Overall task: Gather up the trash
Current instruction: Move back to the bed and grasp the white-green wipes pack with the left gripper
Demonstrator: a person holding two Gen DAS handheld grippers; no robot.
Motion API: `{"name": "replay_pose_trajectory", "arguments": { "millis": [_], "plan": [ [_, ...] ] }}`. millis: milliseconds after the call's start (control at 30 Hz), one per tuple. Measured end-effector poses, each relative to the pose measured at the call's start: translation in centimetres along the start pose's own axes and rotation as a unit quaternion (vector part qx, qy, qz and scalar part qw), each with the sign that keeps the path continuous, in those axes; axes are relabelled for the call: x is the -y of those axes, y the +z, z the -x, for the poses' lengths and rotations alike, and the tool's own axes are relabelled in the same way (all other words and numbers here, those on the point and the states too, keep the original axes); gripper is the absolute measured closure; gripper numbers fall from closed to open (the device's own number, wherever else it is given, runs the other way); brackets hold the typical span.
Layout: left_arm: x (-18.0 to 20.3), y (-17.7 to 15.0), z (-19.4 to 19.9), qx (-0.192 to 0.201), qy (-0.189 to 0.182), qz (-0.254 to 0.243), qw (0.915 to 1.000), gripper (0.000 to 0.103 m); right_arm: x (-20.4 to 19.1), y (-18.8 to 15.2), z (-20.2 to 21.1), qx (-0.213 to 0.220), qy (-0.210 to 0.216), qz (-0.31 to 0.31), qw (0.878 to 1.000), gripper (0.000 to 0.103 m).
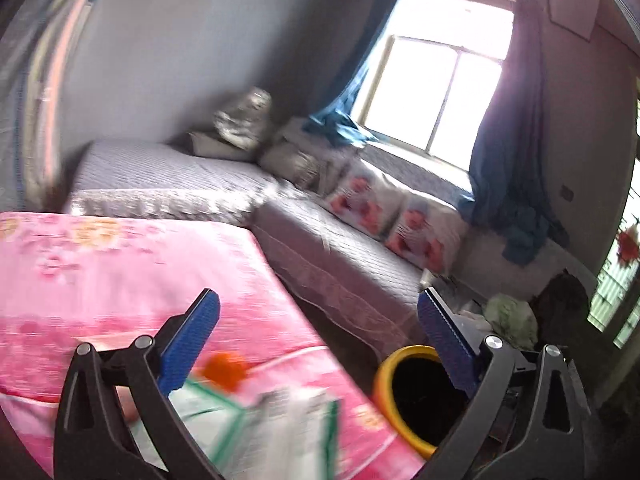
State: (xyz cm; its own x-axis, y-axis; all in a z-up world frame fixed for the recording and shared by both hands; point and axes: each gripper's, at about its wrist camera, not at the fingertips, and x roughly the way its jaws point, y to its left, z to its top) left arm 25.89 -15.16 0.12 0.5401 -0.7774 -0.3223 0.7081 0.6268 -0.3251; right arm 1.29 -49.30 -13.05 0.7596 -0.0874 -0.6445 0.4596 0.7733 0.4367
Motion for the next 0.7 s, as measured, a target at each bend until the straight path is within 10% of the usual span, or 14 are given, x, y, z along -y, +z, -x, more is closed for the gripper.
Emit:
{"name": "replay_pose_trajectory", "arguments": {
  "millis": [267, 700],
  "plan": [
    [-8.7, -3.3, 10.2, -0.003, 0.027, -0.051, 0.9983, 0.008, -6.0, -0.1, -2.7, -0.034, 0.022, 0.046, 0.998, 0.022],
    [-9.4, -10.9, 7.7, -0.129, -0.009, -0.168, 0.9772, 0.008, -14.4, -0.8, -6.2, -0.075, 0.055, 0.109, 0.99, 0.022]
  ]
}}
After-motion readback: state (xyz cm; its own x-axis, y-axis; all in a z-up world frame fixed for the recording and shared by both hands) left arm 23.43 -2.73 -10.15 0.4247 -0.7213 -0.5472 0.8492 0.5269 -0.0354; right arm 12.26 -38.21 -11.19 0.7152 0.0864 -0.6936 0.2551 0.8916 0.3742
